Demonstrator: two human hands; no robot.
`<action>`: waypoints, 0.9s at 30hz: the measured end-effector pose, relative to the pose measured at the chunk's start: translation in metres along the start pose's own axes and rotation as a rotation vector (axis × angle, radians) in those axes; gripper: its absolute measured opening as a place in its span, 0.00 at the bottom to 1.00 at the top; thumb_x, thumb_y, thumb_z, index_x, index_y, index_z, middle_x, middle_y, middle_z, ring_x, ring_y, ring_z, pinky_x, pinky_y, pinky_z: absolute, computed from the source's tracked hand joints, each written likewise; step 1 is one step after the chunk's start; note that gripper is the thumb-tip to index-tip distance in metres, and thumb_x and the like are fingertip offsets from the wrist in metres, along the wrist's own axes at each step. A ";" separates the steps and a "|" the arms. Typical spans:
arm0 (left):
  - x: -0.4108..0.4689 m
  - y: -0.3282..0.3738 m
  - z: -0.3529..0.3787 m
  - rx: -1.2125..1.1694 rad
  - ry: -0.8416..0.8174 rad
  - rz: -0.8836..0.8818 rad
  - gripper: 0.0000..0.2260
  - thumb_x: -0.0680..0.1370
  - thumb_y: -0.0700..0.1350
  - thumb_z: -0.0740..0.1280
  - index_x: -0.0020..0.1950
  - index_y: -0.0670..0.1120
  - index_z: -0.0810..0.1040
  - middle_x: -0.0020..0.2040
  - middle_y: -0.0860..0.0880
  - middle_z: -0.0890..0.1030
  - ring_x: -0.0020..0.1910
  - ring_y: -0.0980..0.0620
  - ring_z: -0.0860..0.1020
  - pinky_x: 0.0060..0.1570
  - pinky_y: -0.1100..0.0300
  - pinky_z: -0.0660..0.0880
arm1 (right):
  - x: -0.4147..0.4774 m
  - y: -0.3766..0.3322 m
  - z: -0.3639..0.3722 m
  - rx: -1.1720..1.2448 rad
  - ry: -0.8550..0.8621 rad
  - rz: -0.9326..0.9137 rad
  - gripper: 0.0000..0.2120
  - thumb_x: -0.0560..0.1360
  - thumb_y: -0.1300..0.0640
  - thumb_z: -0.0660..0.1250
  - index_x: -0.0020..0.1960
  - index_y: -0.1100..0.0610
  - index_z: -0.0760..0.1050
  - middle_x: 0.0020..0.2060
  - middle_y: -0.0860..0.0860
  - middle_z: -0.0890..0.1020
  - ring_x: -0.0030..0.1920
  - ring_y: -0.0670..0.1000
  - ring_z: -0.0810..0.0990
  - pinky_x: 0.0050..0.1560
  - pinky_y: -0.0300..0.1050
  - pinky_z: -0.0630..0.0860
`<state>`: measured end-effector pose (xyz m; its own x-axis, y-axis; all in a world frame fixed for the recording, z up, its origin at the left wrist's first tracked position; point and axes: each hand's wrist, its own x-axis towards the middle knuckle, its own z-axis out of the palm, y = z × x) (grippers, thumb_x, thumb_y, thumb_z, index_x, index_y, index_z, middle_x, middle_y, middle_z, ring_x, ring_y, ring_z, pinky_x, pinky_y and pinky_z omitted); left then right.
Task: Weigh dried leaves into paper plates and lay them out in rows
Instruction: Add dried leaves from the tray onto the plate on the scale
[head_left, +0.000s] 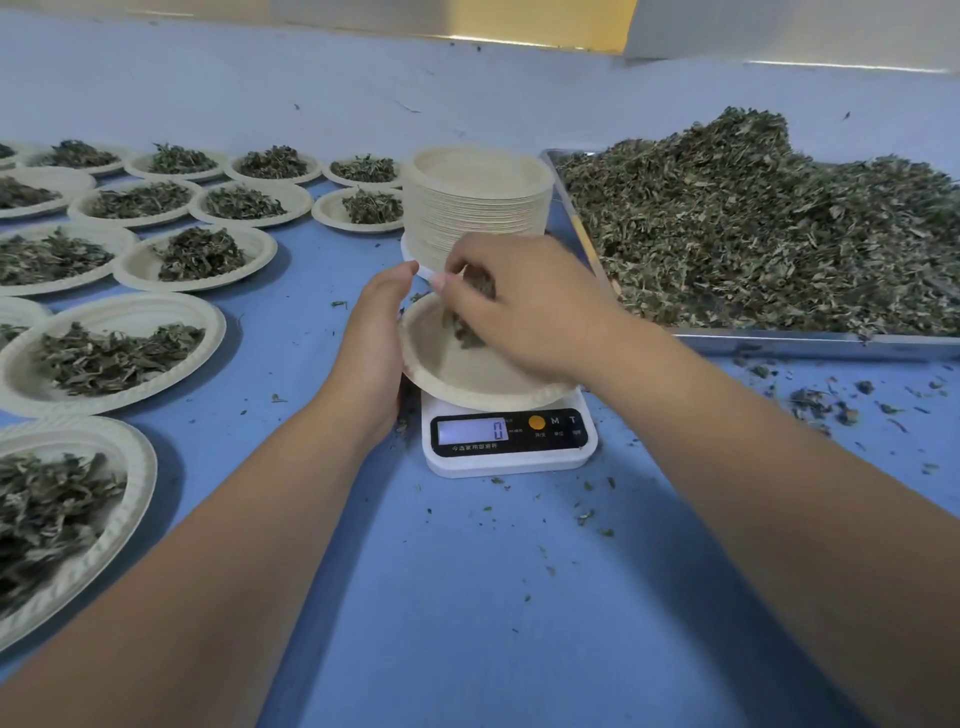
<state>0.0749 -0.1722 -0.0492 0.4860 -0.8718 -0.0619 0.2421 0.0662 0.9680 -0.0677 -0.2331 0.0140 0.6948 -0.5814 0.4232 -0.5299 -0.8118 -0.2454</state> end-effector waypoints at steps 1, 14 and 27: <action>-0.001 0.000 0.000 0.010 -0.008 0.000 0.15 0.83 0.57 0.61 0.67 0.57 0.79 0.64 0.54 0.80 0.63 0.54 0.80 0.68 0.47 0.74 | -0.003 0.002 0.003 -0.074 -0.054 -0.019 0.20 0.80 0.35 0.57 0.61 0.46 0.76 0.49 0.44 0.84 0.51 0.49 0.80 0.47 0.47 0.75; -0.003 0.002 0.003 0.077 0.017 0.029 0.13 0.83 0.57 0.60 0.65 0.60 0.77 0.56 0.61 0.73 0.64 0.57 0.74 0.73 0.44 0.69 | -0.032 0.117 -0.018 -0.086 0.112 0.318 0.18 0.82 0.40 0.56 0.55 0.51 0.77 0.42 0.53 0.82 0.41 0.56 0.78 0.41 0.48 0.74; -0.004 0.003 0.002 0.048 0.002 0.037 0.23 0.70 0.61 0.63 0.63 0.58 0.79 0.70 0.51 0.74 0.71 0.49 0.73 0.74 0.44 0.68 | -0.042 0.144 0.004 -0.309 0.005 0.437 0.28 0.82 0.35 0.49 0.35 0.53 0.70 0.30 0.51 0.75 0.31 0.53 0.73 0.31 0.41 0.62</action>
<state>0.0718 -0.1691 -0.0460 0.4956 -0.8681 -0.0264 0.1838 0.0751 0.9801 -0.1712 -0.3259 -0.0426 0.3758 -0.8609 0.3431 -0.8881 -0.4402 -0.1319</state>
